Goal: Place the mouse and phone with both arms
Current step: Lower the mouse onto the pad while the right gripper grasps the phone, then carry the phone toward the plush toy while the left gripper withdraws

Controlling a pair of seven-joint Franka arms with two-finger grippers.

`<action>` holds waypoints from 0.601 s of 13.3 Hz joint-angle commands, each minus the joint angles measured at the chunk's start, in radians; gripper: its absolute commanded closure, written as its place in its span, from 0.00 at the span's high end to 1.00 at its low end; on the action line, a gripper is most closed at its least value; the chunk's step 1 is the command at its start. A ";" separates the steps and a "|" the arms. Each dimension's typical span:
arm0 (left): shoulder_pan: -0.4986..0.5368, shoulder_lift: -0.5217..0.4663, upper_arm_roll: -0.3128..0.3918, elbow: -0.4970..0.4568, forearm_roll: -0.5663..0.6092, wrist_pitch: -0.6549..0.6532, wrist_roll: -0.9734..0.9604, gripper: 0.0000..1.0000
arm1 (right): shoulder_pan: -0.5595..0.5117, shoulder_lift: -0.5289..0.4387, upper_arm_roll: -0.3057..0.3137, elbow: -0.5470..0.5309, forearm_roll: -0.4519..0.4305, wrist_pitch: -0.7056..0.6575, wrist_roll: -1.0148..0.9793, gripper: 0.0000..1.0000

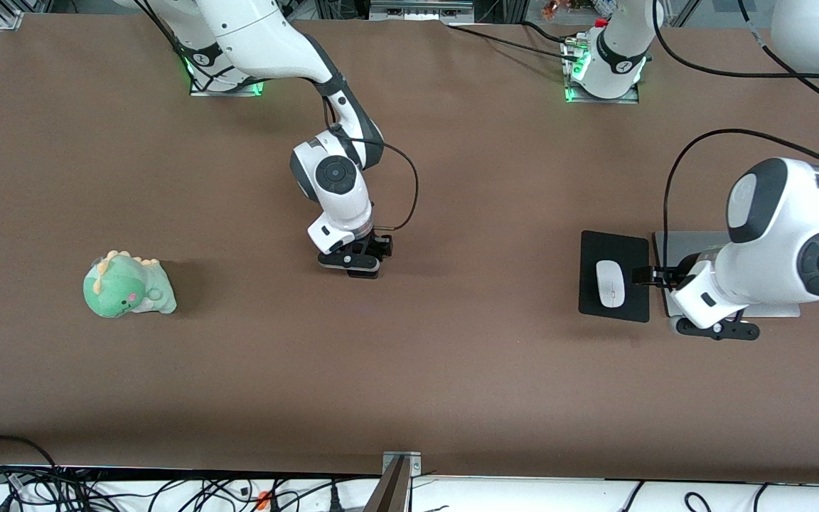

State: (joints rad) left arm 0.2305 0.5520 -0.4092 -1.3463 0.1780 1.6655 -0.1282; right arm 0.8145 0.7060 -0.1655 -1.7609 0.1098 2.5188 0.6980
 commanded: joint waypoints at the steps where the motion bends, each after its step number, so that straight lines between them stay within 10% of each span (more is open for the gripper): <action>1: -0.026 -0.056 0.026 0.026 0.011 -0.033 0.021 1.00 | -0.061 0.010 -0.002 0.128 -0.009 -0.173 -0.084 0.16; 8: -0.236 -0.289 0.396 -0.085 -0.221 -0.027 0.027 1.00 | -0.273 -0.095 -0.005 0.066 0.004 -0.253 -0.420 0.16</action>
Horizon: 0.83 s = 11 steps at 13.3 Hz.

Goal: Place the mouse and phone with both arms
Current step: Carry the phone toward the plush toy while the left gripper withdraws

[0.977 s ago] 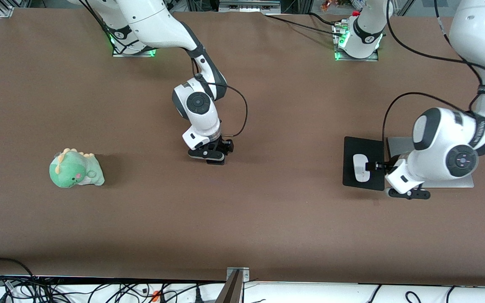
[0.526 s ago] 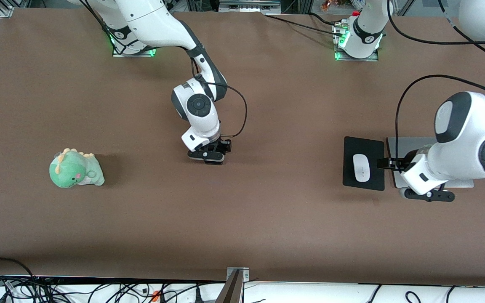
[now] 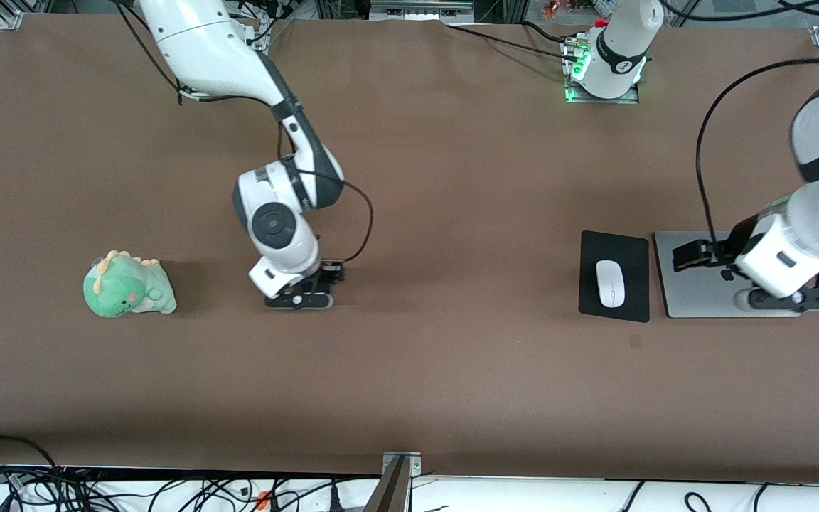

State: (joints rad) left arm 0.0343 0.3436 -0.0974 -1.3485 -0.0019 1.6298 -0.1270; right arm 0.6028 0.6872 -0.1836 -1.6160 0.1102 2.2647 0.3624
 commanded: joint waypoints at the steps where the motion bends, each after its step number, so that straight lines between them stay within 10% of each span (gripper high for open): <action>1: -0.081 -0.115 0.147 -0.119 -0.044 0.015 0.044 1.00 | -0.098 -0.112 0.013 -0.129 0.003 0.024 -0.135 0.16; 11: -0.103 -0.313 0.174 -0.343 -0.038 0.160 0.060 1.00 | -0.170 -0.233 -0.068 -0.565 0.005 0.493 -0.385 0.16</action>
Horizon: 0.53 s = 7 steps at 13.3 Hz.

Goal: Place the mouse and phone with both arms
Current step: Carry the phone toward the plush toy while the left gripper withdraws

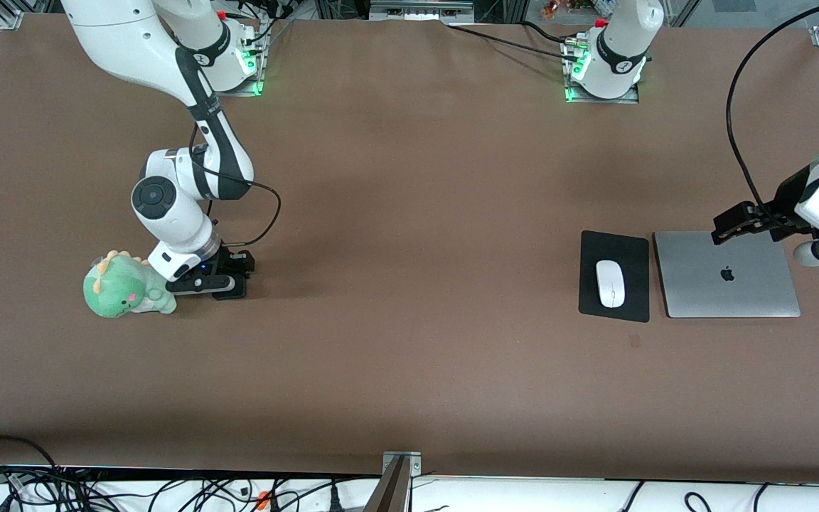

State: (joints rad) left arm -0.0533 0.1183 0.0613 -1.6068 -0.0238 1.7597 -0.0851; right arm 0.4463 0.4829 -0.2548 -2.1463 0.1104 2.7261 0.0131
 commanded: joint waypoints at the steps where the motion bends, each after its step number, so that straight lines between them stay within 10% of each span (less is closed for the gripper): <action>1: -0.016 -0.097 0.012 -0.090 -0.013 0.026 0.018 1.00 | -0.017 -0.023 0.003 -0.035 0.006 0.037 -0.035 0.18; 3: -0.016 -0.100 0.006 -0.087 -0.008 0.012 0.018 1.00 | -0.021 -0.011 0.003 -0.034 0.009 0.044 -0.033 0.44; 5: -0.010 -0.095 -0.003 -0.078 -0.008 -0.012 0.025 1.00 | -0.021 -0.009 0.003 -0.034 0.035 0.044 -0.030 1.00; 7: -0.010 -0.092 -0.005 -0.076 -0.002 -0.034 0.028 1.00 | -0.021 -0.009 0.005 -0.029 0.038 0.040 -0.028 1.00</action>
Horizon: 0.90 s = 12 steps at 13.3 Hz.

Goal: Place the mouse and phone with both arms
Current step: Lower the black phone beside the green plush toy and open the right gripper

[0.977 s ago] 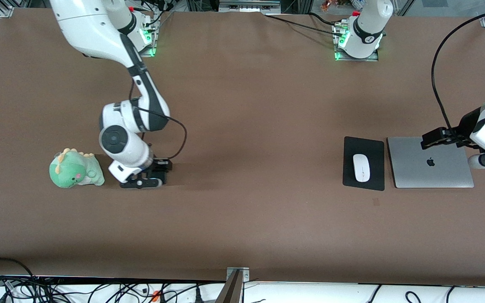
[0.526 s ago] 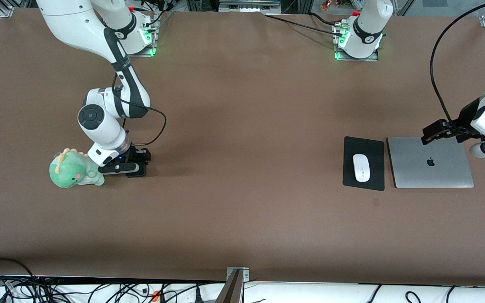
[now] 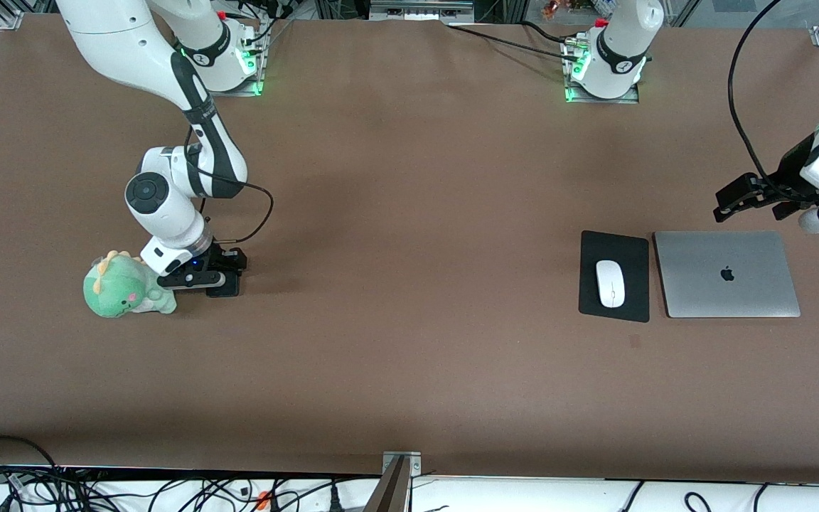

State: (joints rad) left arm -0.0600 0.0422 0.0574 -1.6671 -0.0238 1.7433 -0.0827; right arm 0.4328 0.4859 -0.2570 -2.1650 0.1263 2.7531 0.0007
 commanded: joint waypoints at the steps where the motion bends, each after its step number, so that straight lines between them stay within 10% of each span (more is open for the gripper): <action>1: -0.003 -0.018 -0.002 -0.014 0.001 -0.022 0.026 1.00 | -0.008 -0.012 0.007 -0.006 0.023 0.007 -0.018 1.00; 12: 0.017 0.013 0.016 0.047 0.008 -0.064 0.008 1.00 | -0.029 -0.128 -0.054 0.419 0.142 -0.754 -0.015 1.00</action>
State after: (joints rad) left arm -0.0467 0.0481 0.0682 -1.6559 -0.0229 1.7083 -0.0809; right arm 0.4150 0.3985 -0.2980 -1.8153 0.2437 2.1296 -0.0026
